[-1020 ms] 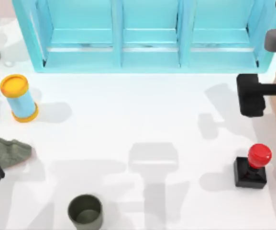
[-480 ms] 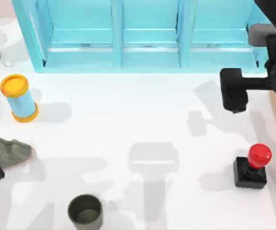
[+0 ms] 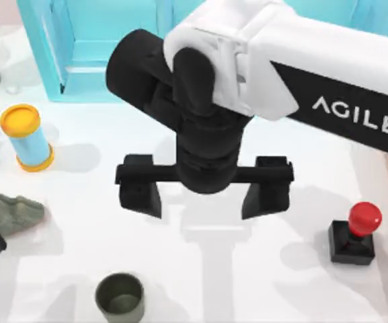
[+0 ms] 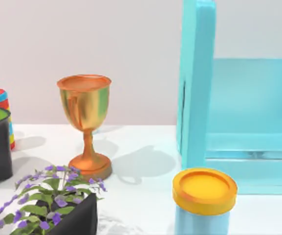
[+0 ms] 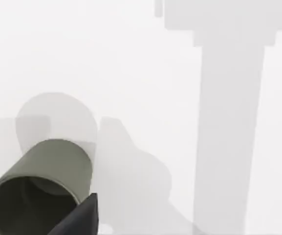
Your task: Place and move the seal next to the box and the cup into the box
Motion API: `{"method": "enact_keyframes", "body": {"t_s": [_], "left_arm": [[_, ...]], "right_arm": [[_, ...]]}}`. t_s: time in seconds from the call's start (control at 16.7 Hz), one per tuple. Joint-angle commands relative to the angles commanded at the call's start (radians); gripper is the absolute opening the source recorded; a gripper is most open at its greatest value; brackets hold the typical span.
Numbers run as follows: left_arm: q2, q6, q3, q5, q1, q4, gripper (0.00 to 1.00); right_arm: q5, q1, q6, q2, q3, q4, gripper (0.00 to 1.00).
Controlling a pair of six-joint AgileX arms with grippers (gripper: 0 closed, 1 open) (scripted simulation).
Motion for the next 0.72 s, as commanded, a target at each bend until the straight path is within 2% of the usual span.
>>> {"method": "enact_keyframes", "body": {"t_s": [0.18,0.3,0.72], "left_arm": [[0.000,0.000,0.000,0.000,0.000,0.000,1.00],[0.000,0.000,0.000,0.000,0.000,0.000,1.00],[0.000,0.000,0.000,0.000,0.000,0.000,1.00]], "right_arm": [[-0.022,0.134,0.138,0.143,0.121,-0.024,1.00],[-0.030,0.177,0.182,0.188,0.164,-0.032,1.00],[-0.031,0.181,0.186,0.195,0.150,-0.014,1.00]]}}
